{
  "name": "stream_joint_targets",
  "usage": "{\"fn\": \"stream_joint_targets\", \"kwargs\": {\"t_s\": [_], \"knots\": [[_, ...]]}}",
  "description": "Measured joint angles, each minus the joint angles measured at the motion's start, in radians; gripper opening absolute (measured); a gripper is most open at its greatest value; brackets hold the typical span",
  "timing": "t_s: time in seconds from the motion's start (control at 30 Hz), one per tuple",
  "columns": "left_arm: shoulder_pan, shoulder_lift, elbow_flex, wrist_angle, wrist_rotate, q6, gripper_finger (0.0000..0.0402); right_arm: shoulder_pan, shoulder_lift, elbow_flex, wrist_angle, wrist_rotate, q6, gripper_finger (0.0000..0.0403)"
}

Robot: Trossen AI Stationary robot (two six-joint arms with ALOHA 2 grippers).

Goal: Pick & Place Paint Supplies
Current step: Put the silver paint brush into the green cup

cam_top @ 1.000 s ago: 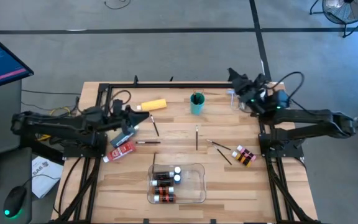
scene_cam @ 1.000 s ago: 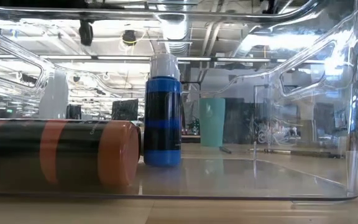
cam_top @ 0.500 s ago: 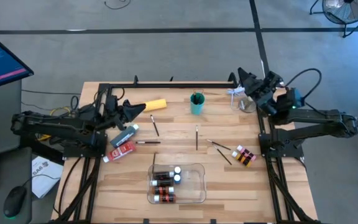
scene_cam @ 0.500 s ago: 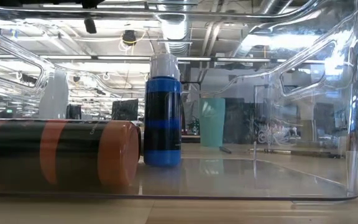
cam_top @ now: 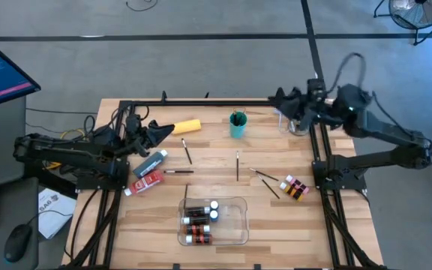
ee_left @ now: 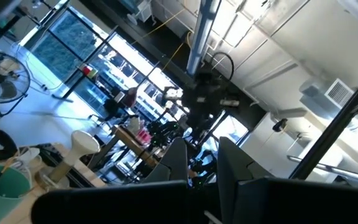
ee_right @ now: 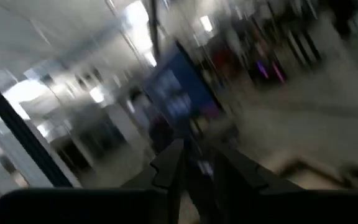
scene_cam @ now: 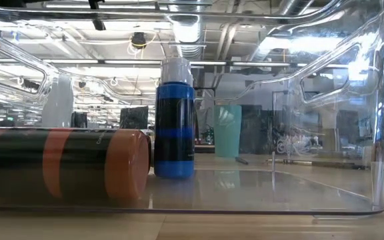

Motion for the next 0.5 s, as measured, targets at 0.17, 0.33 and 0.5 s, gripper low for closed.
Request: {"fn": "stream_joint_targets", "kwargs": {"t_s": [0.17,0.33,0.5], "knots": [[0.000,0.008,0.000,-0.002,0.001,0.003,0.0002,0.004,0.069,0.124,-0.506,-0.053,0.000,0.0077],[0.000,0.033,0.000,0.004,0.004,0.003,0.0002,0.037,0.116,0.127,-0.753,-0.074,-0.048,0.0077],[0.000,0.056,0.000,0.002,0.005,-0.017,0.0002,0.046,0.186,0.062,-0.866,-0.073,-0.094,0.0077]]}}
